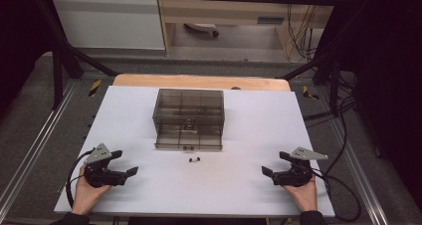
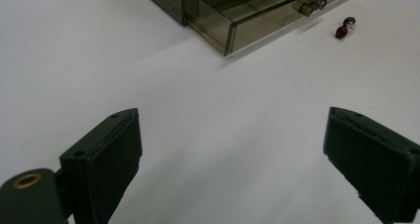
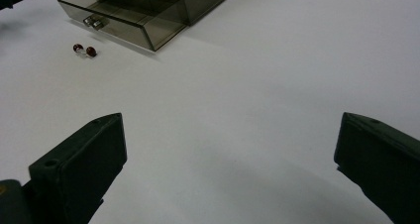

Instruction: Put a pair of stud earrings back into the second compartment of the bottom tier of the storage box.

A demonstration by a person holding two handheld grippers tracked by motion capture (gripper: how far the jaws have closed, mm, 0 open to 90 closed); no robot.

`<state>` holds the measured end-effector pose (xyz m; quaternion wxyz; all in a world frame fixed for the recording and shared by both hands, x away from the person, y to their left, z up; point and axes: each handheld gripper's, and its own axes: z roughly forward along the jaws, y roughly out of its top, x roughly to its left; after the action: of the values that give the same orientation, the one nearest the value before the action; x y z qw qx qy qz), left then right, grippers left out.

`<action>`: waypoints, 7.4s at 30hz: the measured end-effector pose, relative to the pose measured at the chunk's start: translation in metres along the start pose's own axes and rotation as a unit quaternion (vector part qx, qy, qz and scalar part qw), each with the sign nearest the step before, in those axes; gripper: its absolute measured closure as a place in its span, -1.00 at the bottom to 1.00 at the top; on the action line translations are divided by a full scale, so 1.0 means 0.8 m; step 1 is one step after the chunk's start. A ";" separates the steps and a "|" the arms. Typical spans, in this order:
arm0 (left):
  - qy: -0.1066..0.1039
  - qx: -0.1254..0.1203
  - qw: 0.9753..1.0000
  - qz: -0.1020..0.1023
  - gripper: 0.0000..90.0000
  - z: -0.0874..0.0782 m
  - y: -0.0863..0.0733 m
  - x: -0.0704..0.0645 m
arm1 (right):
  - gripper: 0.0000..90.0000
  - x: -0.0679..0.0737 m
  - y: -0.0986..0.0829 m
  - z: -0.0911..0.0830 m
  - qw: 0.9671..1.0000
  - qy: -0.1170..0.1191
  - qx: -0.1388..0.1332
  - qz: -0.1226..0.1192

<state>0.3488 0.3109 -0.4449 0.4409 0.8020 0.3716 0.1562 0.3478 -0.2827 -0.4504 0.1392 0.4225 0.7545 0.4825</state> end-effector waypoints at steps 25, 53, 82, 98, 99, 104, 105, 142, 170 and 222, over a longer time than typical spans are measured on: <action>-0.007 0.005 1.000 0.012 -0.83 0.010 0.009 -0.015 | -0.98 0.001 -0.002 0.004 1.000 -0.003 0.022 -0.010; -0.040 0.025 0.998 0.037 -0.80 0.060 0.056 -0.073 | -0.99 0.002 -0.002 0.004 0.999 -0.006 0.028 -0.016; -0.071 0.073 0.993 0.054 -0.42 0.132 0.099 -0.125 | -0.99 0.003 -0.003 0.006 0.999 -0.007 0.033 -0.017; -0.055 0.101 0.992 0.050 0.10 0.164 0.106 -0.131 | -0.99 0.002 -0.003 0.006 0.999 -0.008 0.034 -0.017; -0.056 0.102 0.992 0.050 0.13 0.166 0.106 -0.131 | -0.99 0.003 -0.003 0.006 0.999 -0.007 0.033 -0.015; -0.055 0.104 0.991 0.056 0.23 0.171 0.107 -0.132 | -0.99 0.002 -0.003 0.006 0.999 -0.008 0.032 -0.016; -0.055 0.106 0.991 0.057 0.24 0.171 0.107 -0.132 | -0.99 0.003 -0.003 0.006 0.999 -0.007 0.033 -0.015; -0.054 0.117 0.989 0.066 0.65 0.176 0.105 -0.136 | -0.98 0.003 -0.003 0.006 0.999 -0.006 0.033 -0.015; -0.060 0.104 0.991 0.061 0.67 0.148 0.117 -0.136 | -0.98 0.003 -0.003 0.006 0.999 -0.005 0.036 -0.013; -0.011 0.106 0.994 0.035 0.67 0.185 0.170 -0.095 | -0.98 0.002 -0.003 0.006 0.999 -0.005 0.036 -0.016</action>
<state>0.4453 0.1218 -0.4103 0.3513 0.8585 0.3530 0.1223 0.3481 -0.2789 -0.4543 0.1353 0.4174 0.7774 0.4506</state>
